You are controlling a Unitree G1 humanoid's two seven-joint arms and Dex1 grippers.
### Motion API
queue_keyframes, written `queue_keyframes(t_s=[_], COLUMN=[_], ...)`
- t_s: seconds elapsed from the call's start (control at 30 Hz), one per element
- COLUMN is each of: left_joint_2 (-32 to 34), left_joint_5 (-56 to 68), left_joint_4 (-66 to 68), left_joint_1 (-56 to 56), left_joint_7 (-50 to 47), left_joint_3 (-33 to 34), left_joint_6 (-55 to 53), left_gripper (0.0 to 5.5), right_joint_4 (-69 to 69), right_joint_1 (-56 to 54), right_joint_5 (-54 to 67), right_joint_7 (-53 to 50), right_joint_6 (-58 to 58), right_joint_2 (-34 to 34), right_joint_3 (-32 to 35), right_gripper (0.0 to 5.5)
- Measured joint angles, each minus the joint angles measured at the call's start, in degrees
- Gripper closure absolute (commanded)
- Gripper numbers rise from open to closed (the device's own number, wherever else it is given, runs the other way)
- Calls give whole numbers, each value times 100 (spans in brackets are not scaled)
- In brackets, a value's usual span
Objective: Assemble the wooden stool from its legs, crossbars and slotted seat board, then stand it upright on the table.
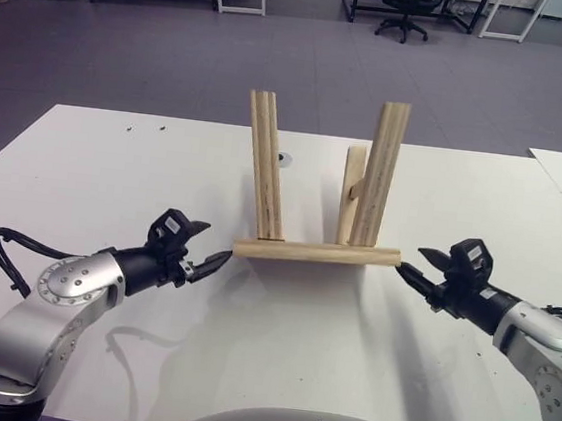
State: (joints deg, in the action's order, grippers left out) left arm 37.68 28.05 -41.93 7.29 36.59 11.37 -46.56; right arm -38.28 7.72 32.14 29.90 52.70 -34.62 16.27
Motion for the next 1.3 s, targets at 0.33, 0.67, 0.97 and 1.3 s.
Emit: queue_keyframes(t_s=[0.33,0.67,0.97,1.3], left_joint_2=[960,1390,995,688], left_joint_5=[-194,-573,-951,-1141], left_joint_4=[883,2965,3338,3619], left_joint_1=[262,-1006,-1522,-1827], left_joint_7=[1416,3540,3654,3666], left_joint_3=[-51,-1346,-2017,-2250], left_joint_6=[1275,2652,3107,3454], left_gripper=[202,202,200,320], right_joint_4=[282,3065,4076,4231], right_joint_1=[236,-861,-2038,-2056], right_joint_5=[-331,-1113,-1225,-1464], right_joint_7=[934,3867,4552,4681], right_joint_6=[-998,-3617,-4077,-4458], right_joint_2=[-725,-1514,-947,-920], right_joint_3=[-268,-1457,-2266,-2456], right_gripper=[242,242,262,397])
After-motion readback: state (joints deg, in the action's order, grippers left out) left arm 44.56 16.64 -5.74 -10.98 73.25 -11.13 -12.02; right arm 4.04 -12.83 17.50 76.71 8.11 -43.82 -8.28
